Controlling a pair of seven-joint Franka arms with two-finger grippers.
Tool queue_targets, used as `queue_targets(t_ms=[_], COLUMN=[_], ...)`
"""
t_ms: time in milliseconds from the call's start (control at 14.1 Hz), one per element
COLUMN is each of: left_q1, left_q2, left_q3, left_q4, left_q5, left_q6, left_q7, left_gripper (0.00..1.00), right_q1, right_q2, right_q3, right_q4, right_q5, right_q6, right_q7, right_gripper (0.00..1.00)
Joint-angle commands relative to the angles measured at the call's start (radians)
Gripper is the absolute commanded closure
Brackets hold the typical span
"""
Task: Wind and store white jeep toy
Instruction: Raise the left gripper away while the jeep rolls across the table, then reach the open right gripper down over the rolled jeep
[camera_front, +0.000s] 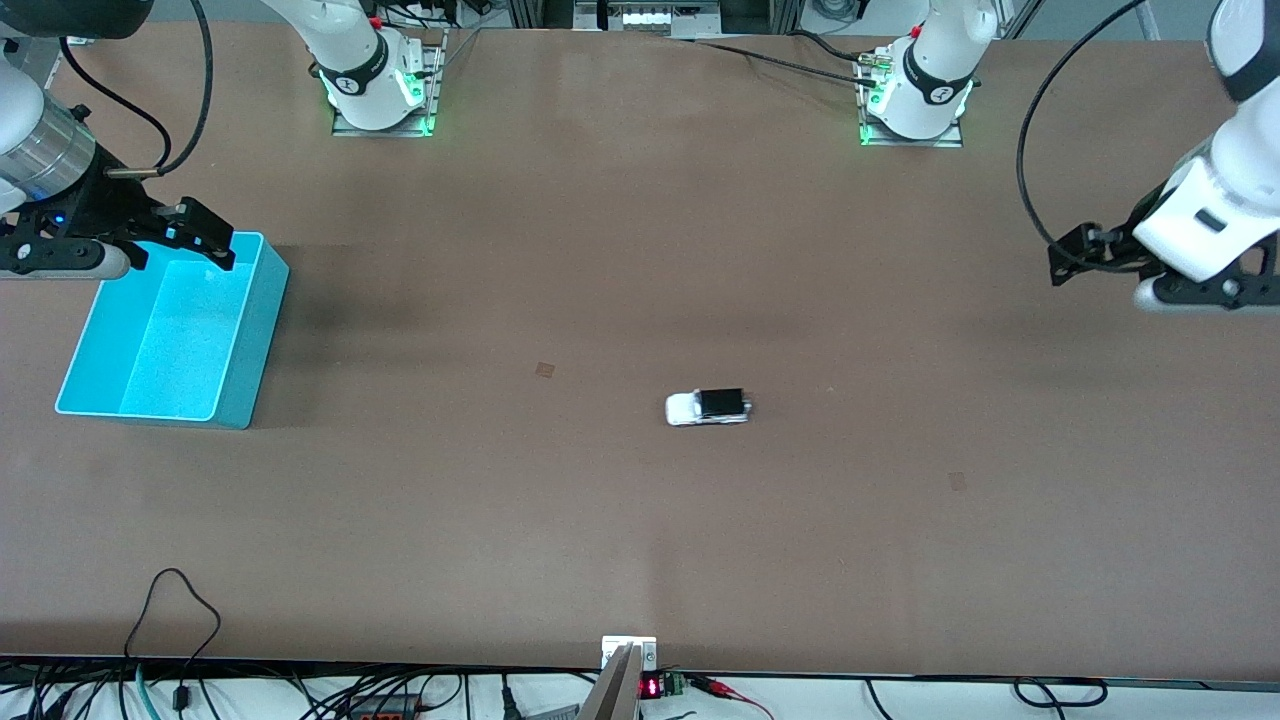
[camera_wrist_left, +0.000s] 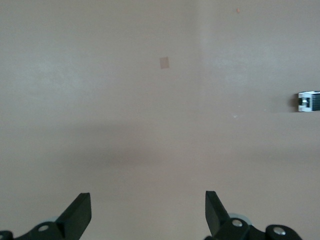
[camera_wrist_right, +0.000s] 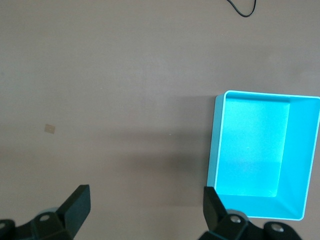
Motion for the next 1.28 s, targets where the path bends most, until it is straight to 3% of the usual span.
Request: queue_targets(t_ms=[0,213,993,1206], left_q1=[-0.035,-0.026,-0.024,-0.023], left_q2=[-0.052,-0.064,-0.059,-0.058], left_q3=[0.034,0.034,0.025,0.032], left_q4=[-0.048,-0.041,-0.018,-0.016], left_q5=[-0.025,-0.078,-0.074,-0.074], left_q6=[0.02,-0.024,-0.083,-0.083], left_q7=[-0.014,-0.009,0.0,0.003], left_gripper=[0.0,0.0,0.0,0.0], right_q1=[0.002,0.0,-0.009,-0.014], right_q2=[-0.007,-0.007,0.039,0.082], right_q3=[0.0,0.0,-0.003,-0.008], right_q4=[-0.001,-0.001,0.003,0.003], right_q5=[-0.012,-0.012,-0.006,-0.006], right_q6=[0.0,0.0,0.006,-0.001], right_q7=[0.004,0.003,-0.02,-0.173], right_gripper=[0.0,0.0,0.0,0.0])
